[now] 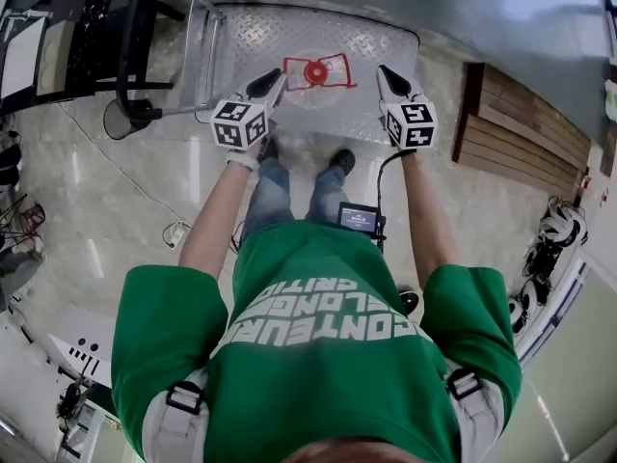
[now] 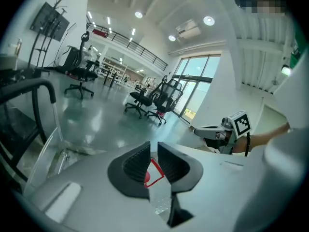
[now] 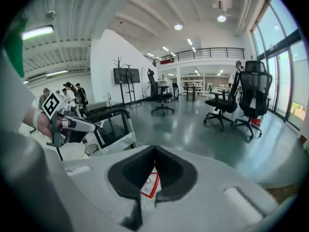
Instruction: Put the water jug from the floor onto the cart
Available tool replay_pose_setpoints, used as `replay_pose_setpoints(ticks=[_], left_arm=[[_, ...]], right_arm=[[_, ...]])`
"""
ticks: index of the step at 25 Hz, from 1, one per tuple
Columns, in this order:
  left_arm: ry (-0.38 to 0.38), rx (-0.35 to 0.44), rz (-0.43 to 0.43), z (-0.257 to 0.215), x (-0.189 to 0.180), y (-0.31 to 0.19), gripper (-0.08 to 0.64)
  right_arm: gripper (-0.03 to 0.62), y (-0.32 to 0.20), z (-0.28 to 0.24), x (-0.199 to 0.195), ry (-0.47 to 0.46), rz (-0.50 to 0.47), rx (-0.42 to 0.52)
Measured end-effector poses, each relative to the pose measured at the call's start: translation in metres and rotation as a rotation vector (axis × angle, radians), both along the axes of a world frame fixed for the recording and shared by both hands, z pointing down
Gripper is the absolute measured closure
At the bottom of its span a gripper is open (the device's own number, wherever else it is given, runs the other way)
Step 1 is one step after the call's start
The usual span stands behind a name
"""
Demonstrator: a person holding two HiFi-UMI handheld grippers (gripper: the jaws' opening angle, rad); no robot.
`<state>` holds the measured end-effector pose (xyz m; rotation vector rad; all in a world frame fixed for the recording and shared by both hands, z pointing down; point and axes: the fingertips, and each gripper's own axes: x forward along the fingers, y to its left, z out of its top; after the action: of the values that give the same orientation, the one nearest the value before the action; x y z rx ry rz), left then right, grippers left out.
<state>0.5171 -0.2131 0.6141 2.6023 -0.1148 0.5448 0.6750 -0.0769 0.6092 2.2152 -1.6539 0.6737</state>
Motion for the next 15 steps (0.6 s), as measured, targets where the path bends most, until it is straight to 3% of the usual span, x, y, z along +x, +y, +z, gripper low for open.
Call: replay_pose_setpoints(ticks=[4, 9, 13, 15], left_arm=[[0.074, 0.114, 0.031, -0.056, -0.018, 0.017, 0.545], [0.179, 0.233, 0.053, -0.120, -0.031, 0.038, 0.545], [0.277, 0.334, 0.078, -0.172, -0.030, 0.054, 0.545], [0.309, 0.336, 0.083, -0.187, -0.035, 0.068, 0.545]], right_arm=[[0.598, 0.007, -0.067, -0.017, 0.081, -0.034, 0.075], [0.600, 0.017, -0.141, -0.047, 0.173, -0.130, 0.169], [0.600, 0.027, -0.174, -0.064, 0.253, -0.175, 0.215], [0.600, 0.040, -0.175, -0.076, 0.262, -0.183, 0.206]])
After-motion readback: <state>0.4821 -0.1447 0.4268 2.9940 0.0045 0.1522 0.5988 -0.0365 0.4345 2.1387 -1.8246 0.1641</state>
